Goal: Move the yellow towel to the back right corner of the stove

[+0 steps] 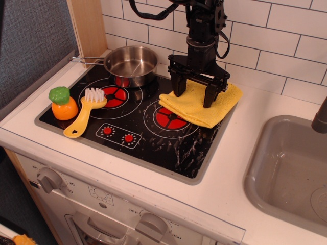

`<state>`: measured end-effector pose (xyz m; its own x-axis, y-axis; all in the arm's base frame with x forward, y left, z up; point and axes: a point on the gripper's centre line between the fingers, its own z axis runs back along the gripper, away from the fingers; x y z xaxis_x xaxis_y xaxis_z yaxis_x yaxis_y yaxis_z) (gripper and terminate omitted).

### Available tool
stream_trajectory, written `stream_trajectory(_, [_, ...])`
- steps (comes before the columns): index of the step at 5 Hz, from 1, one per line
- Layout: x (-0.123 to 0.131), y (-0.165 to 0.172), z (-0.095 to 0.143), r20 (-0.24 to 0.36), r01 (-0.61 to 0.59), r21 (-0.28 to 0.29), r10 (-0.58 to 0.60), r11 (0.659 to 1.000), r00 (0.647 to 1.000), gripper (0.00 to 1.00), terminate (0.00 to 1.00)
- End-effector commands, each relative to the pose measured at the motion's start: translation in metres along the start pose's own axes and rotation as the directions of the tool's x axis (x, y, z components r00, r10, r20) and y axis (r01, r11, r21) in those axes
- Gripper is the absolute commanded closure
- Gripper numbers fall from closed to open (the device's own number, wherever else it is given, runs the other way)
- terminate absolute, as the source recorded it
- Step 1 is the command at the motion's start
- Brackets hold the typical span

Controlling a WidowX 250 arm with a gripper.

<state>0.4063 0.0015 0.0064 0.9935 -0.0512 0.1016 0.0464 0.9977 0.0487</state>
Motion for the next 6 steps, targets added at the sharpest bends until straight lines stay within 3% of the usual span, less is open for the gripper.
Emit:
stream_trajectory(1, [-0.001, -0.009, 0.036, 0.069, 0.015, -0.028, -0.013, 0.999, 0.998, 0.0, 0.0])
stream_trajectory(2, [0.014, -0.004, 0.085, 0.142, 0.048, -0.047, -0.041, 0.998, 0.989, 0.0, 0.0])
stream_trajectory(3, [0.01, -0.009, 0.102, 0.157, 0.076, -0.04, -0.069, 0.996, 0.985, 0.0, 0.0])
stream_trajectory(5, [0.001, -0.004, 0.096, 0.121, 0.11, -0.016, -0.107, 0.994, 0.987, 0.0, 0.0])
stream_trajectory(6, [0.001, -0.004, 0.096, 0.121, 0.11, -0.016, -0.107, 0.994, 0.987, 0.0, 1.0])
